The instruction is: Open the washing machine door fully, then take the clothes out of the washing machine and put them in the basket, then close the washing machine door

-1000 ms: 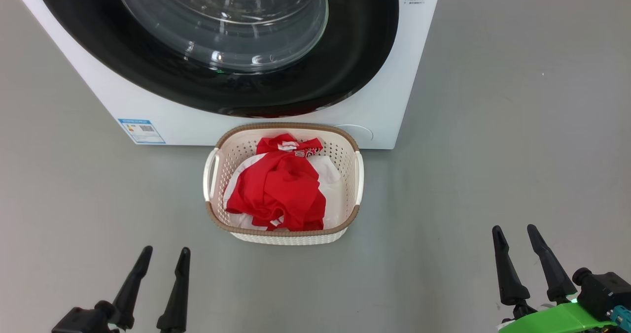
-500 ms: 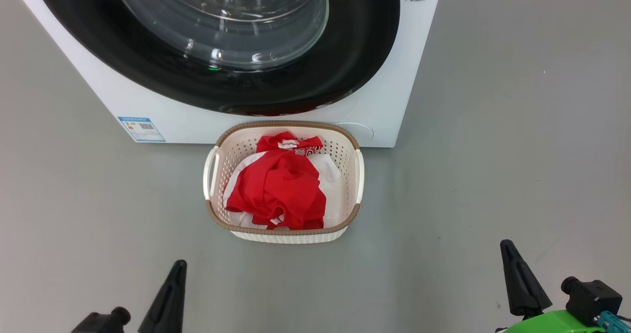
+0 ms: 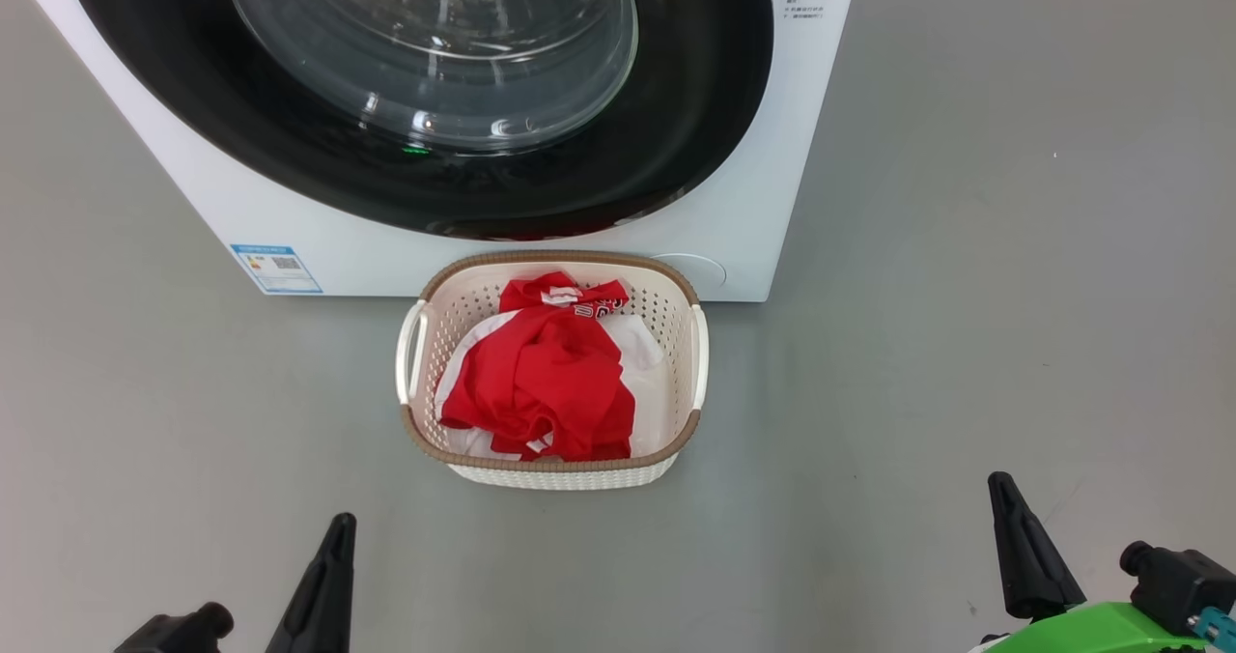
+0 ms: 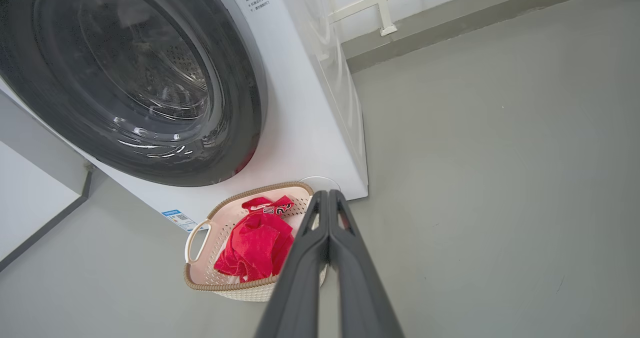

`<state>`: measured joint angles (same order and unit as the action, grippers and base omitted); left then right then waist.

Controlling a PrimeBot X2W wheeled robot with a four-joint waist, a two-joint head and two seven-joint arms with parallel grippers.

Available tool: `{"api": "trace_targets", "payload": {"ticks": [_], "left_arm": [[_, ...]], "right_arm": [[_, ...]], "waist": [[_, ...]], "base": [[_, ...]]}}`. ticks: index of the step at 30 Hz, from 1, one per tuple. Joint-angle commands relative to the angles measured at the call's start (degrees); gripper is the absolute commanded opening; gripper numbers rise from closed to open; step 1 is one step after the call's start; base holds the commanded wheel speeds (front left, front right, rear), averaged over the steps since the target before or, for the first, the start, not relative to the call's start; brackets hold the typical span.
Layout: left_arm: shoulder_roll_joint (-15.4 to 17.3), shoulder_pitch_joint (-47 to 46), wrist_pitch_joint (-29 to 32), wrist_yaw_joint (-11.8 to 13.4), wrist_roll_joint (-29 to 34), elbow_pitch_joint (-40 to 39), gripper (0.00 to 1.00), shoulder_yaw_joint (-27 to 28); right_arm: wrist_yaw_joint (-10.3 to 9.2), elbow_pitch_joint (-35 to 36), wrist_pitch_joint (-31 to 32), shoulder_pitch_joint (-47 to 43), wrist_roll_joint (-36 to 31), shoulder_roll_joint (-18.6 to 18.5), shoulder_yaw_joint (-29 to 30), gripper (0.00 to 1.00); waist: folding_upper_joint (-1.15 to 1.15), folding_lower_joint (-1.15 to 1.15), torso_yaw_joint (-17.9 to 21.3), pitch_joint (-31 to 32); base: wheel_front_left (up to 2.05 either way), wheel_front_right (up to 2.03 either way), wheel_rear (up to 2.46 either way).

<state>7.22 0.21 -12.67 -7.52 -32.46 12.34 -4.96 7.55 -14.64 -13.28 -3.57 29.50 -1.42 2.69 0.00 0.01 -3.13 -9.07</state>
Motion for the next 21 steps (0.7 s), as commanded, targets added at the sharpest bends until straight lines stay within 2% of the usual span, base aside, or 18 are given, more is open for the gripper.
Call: {"api": "trace_targets", "payload": {"ticks": [1, 21], "left_arm": [[0.52, -0.76, 0.26, 0.05, -1.76, -0.94, 0.00, 0.87], [0.25, -1.85, 3.07, 0.01, -13.21, -0.33, 0.00, 1.96]], "right_arm": [[-0.01, 1.22, 0.36, 1.17, 2.64, -0.81, -0.34, 0.00], [-0.02, 1.13, 3.20, 2.74, 14.54, -1.61, -0.51, 0.00]], "waist": [[0.00, -0.01, 0.07, 0.17], [0.00, -0.01, 0.64, 1.78]], "base": [[0.00, 0.00, 0.00], [0.00, 0.00, 0.00]]}}
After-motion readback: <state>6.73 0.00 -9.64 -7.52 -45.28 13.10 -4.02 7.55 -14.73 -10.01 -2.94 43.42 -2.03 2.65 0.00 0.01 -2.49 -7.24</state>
